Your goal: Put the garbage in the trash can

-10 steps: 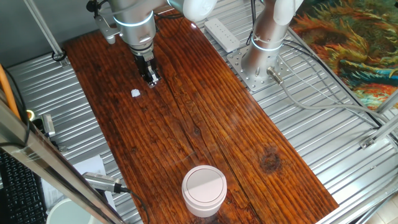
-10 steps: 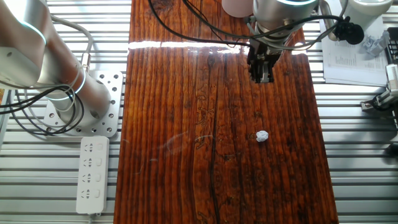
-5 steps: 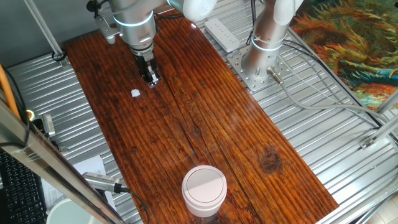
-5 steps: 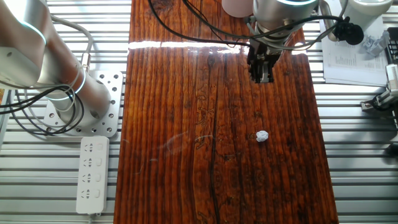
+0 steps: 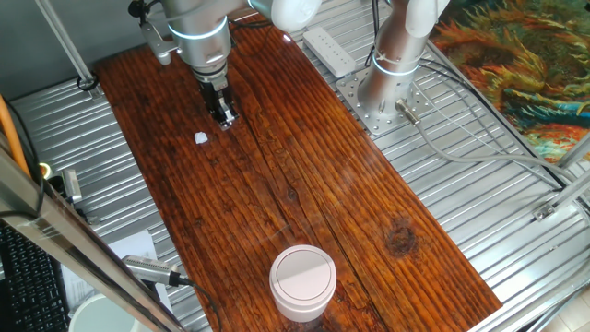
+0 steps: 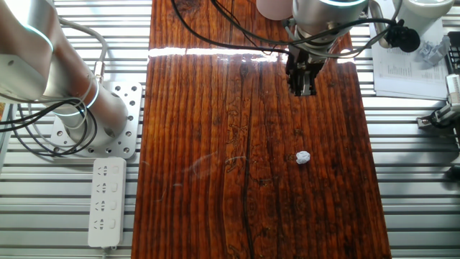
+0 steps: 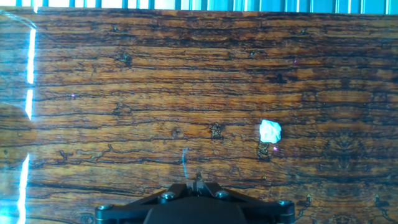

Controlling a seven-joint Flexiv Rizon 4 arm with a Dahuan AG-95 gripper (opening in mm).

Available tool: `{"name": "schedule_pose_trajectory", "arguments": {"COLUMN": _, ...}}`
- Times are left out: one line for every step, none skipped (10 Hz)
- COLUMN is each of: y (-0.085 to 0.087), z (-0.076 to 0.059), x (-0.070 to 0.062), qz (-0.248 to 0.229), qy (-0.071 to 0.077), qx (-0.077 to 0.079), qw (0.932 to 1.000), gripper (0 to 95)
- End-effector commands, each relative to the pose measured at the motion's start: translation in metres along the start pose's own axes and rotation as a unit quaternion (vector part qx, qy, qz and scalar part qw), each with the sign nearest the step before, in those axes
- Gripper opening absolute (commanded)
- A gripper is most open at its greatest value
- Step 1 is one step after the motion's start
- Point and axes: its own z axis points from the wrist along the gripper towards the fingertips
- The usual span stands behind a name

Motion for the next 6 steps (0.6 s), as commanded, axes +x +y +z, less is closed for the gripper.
{"name": "schedule_pose_trajectory", "arguments": {"y": -0.0003, "z": 0.0004, "x": -0.0002, "qz": 0.001, "qy": 0.000, "qx": 0.000, "qw": 1.0000, "gripper": 0.0}}
{"name": "schedule_pose_trajectory", "arguments": {"y": -0.0004, "z": 0.0005, "x": -0.0003, "qz": 0.000, "qy": 0.000, "qx": 0.000, "qw": 1.0000, "gripper": 0.0}}
{"name": "schedule_pose_trajectory", "arguments": {"y": -0.0006, "z": 0.0010, "x": -0.0006, "qz": 0.000, "qy": 0.000, "qx": 0.000, "qw": 1.0000, "gripper": 0.0}}
{"name": "schedule_pose_trajectory", "arguments": {"y": -0.0014, "z": 0.0022, "x": -0.0012, "qz": -0.001, "qy": 0.000, "qx": 0.001, "qw": 1.0000, "gripper": 0.0}}
{"name": "schedule_pose_trajectory", "arguments": {"y": -0.0021, "z": 0.0033, "x": -0.0018, "qz": -0.001, "qy": 0.000, "qx": 0.000, "qw": 1.0000, "gripper": 0.0}}
{"name": "schedule_pose_trajectory", "arguments": {"y": -0.0022, "z": 0.0035, "x": -0.0020, "qz": -0.001, "qy": 0.000, "qx": 0.001, "qw": 1.0000, "gripper": 0.0}}
